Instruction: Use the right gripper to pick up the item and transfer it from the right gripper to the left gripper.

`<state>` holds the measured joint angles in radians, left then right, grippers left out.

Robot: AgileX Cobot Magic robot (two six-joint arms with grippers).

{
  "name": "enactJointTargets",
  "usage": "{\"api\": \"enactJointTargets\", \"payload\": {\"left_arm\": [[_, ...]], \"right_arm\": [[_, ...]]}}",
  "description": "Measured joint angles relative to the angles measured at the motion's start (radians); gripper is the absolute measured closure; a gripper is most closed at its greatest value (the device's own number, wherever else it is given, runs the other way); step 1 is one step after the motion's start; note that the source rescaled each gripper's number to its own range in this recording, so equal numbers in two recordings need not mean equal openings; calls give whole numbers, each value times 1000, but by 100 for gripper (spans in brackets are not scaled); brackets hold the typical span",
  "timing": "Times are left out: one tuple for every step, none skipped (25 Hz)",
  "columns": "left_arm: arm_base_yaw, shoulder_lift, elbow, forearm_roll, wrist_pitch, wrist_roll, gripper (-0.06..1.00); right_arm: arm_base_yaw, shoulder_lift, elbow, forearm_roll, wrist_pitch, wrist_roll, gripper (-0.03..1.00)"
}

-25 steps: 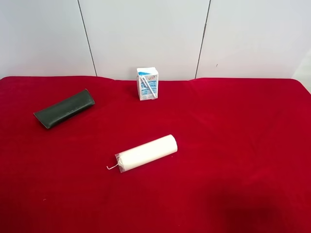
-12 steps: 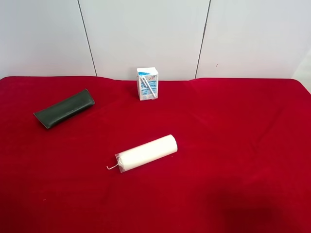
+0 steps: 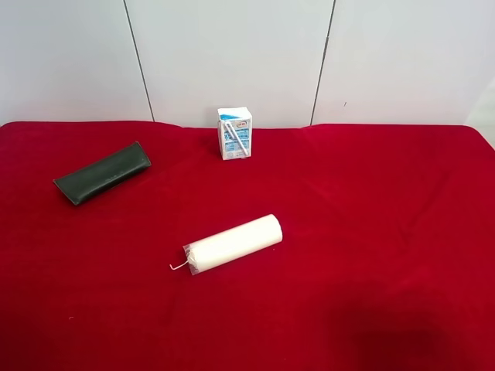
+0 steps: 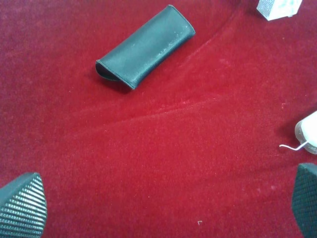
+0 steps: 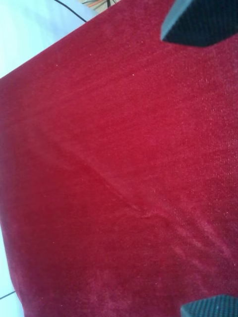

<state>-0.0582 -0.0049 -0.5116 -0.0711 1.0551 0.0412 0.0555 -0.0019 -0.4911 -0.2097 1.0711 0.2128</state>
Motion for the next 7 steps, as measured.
{"api": "enactJointTargets", "payload": {"left_arm": [[0, 0, 0, 0, 0, 0, -6], [0, 0, 0, 0, 0, 0, -6], [0, 0, 0, 0, 0, 0, -6], [0, 0, 0, 0, 0, 0, -6], [0, 0, 0, 0, 0, 0, -6], [0, 0, 0, 0, 0, 0, -6], [0, 0, 0, 0, 0, 0, -6]], "right_arm": [[0, 0, 0, 0, 0, 0, -3], [0, 0, 0, 0, 0, 0, -3], [0, 0, 0, 0, 0, 0, -3], [0, 0, 0, 0, 0, 0, -3], [0, 0, 0, 0, 0, 0, -3], [0, 0, 0, 0, 0, 0, -3], [0, 0, 0, 0, 0, 0, -3]]}}
